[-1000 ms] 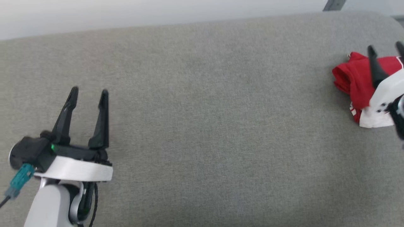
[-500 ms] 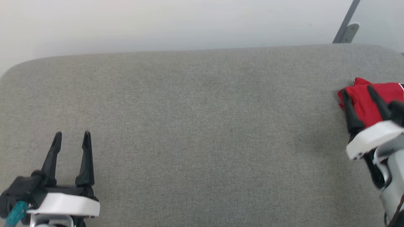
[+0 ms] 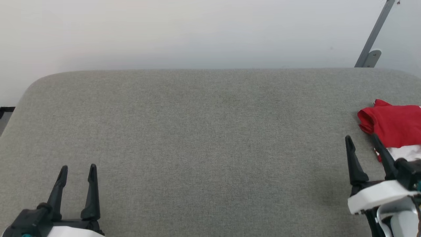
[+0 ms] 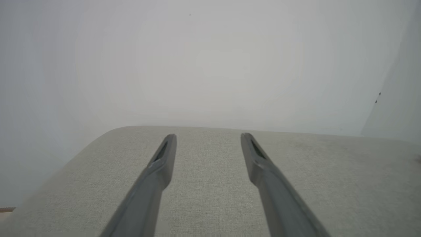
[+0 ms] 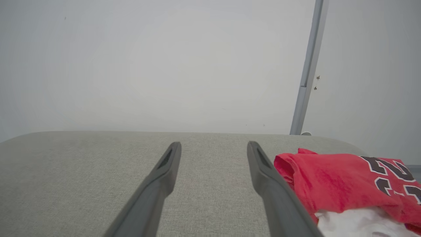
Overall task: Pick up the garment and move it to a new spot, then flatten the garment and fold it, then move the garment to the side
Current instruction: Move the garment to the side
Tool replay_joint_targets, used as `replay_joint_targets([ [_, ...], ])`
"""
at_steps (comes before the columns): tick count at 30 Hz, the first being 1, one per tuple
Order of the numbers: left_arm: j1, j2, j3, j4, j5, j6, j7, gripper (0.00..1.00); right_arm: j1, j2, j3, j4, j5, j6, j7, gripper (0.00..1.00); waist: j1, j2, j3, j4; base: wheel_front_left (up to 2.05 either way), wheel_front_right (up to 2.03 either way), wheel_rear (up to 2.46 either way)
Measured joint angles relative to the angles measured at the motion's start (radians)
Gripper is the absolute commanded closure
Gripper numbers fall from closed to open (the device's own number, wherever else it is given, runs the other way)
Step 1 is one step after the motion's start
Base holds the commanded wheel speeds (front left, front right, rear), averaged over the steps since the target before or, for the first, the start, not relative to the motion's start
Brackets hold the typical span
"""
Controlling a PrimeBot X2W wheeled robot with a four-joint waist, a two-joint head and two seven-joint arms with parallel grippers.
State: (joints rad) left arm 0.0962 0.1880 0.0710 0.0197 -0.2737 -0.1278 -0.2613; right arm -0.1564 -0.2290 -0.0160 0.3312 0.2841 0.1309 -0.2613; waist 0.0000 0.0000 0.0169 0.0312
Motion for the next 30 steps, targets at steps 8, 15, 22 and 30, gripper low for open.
replay_joint_targets([
  [8, 0.030, -0.008, 0.002, 0.009, 0.000, 0.000, 0.000, 0.00, 0.111, 0.053, -0.051, -0.100, -0.035, 0.000, 0.000, 0.00, 0.0000, 0.0000, -0.015, 0.004, 0.00, 0.00, 0.00],
  [15, 0.041, -0.021, 0.005, 0.021, 0.001, 0.000, 0.000, 0.00, 0.186, 0.097, -0.079, -0.165, -0.071, 0.000, 0.000, 0.00, 0.0000, 0.0000, -0.018, -0.001, 0.00, 0.00, 0.00],
  [22, 0.051, -0.027, -0.009, 0.040, 0.011, 0.000, 0.000, 0.00, 0.234, 0.128, -0.082, -0.206, -0.099, 0.000, 0.000, 0.00, 0.0001, 0.0000, -0.018, -0.005, 0.00, 0.00, 0.00],
  [30, 0.052, -0.036, -0.018, 0.050, 0.012, 0.000, 0.000, 0.00, 0.265, 0.151, -0.075, -0.226, -0.108, 0.000, 0.000, 0.00, 0.0000, 0.0000, -0.022, -0.002, 0.00, 0.00, 0.00],
])
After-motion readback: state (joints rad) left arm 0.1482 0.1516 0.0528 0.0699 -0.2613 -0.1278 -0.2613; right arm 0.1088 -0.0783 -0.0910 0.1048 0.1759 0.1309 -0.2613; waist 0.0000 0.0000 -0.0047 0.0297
